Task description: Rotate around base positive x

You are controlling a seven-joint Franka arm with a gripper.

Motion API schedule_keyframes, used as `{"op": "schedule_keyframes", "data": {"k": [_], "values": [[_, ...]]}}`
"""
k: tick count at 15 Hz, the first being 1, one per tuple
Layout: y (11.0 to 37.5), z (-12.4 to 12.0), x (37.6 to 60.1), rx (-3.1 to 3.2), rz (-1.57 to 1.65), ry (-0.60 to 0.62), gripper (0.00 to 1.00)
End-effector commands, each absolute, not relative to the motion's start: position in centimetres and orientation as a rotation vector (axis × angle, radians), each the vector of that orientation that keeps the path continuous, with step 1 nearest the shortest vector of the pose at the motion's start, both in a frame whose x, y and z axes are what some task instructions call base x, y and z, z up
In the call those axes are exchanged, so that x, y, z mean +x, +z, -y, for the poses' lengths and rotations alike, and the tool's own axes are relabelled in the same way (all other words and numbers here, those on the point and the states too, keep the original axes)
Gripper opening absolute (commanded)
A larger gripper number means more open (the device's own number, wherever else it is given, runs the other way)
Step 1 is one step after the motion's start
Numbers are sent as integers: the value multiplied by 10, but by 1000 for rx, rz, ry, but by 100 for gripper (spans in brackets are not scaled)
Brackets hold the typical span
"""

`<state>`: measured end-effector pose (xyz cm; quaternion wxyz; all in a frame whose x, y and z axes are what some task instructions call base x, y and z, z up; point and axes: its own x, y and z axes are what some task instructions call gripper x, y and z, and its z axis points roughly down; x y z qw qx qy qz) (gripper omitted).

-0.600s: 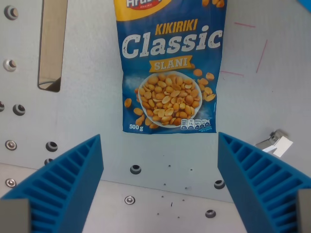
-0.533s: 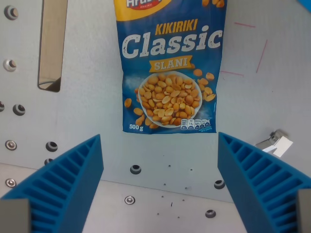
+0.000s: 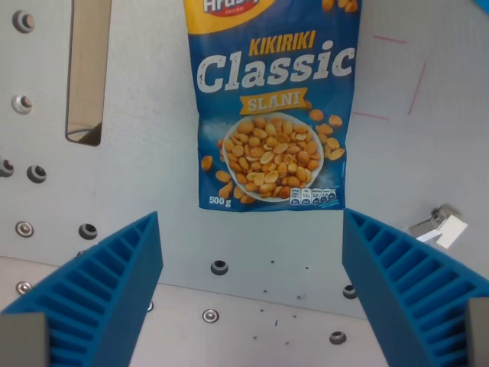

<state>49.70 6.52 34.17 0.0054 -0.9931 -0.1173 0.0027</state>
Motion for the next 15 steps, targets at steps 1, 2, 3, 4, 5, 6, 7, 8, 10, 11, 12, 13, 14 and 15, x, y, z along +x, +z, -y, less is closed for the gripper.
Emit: {"op": "schedule_keyframes", "data": {"k": [1,2,3,4,5,6,7,8,10,11,12,13,14,15], "values": [[344,-63,497,-2990,363,-21,100],[344,-63,497,-2977,362,-23,100],[344,-63,497,-2963,361,-25,100],[344,-63,497,-2950,359,-27,100],[344,-63,497,-2937,358,-29,100],[344,-63,497,-2924,356,-31,100],[344,-63,497,-2911,355,-33,100],[344,-63,497,-2897,353,-35,100],[344,-63,497,-2871,351,-39,100],[344,-63,497,-2858,349,-41,100],[344,-63,497,-2845,348,-43,100],[344,-63,497,-2831,346,-45,100],[344,-63,497,-2818,345,-47,100],[344,-63,497,-2805,344,-48,100]]}}
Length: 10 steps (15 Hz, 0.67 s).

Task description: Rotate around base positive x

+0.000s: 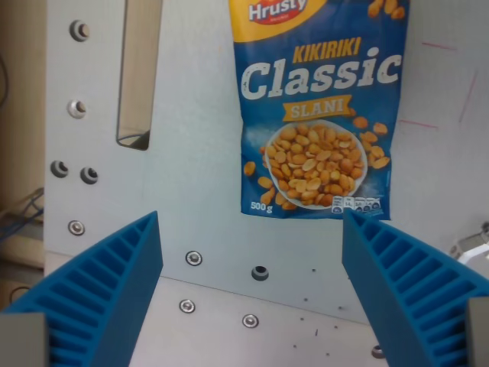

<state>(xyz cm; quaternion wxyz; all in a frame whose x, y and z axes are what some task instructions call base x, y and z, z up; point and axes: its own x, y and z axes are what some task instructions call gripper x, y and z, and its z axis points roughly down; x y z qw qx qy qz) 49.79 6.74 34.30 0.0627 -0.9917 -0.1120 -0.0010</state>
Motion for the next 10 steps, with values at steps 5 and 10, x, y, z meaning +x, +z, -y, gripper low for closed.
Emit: {"op": "schedule_keyframes", "data": {"k": [5,10], "values": [[344,-63,497,-2739,337,-57,100],[344,-63,497,-2673,330,-65,100]]}}
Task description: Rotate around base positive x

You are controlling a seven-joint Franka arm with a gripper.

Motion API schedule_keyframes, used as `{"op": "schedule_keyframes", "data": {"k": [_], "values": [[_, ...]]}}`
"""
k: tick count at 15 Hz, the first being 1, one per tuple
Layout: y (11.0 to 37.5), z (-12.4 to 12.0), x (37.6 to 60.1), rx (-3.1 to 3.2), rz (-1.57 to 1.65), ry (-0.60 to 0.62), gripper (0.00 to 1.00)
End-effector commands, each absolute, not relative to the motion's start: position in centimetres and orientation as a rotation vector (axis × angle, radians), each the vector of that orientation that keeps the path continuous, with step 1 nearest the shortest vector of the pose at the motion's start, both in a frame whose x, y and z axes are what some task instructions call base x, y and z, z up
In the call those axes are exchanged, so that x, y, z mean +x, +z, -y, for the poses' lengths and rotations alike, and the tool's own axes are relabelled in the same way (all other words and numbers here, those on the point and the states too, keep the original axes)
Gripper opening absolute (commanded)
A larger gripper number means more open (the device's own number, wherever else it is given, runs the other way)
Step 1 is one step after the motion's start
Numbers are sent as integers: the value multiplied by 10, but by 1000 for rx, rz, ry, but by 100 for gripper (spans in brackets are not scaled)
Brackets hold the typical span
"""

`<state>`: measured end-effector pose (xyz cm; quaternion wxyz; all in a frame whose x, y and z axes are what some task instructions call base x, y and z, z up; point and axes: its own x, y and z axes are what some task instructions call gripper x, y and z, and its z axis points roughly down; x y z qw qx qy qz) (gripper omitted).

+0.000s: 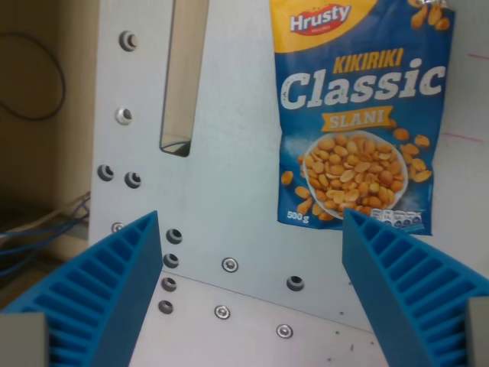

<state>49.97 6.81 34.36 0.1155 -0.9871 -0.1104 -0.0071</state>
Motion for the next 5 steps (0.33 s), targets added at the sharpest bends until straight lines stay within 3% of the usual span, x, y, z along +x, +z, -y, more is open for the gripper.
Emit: {"op": "schedule_keyframes", "data": {"k": [1,5], "values": [[344,-63,497,-2659,328,-67,100],[344,-63,497,-2606,323,-73,100]]}}
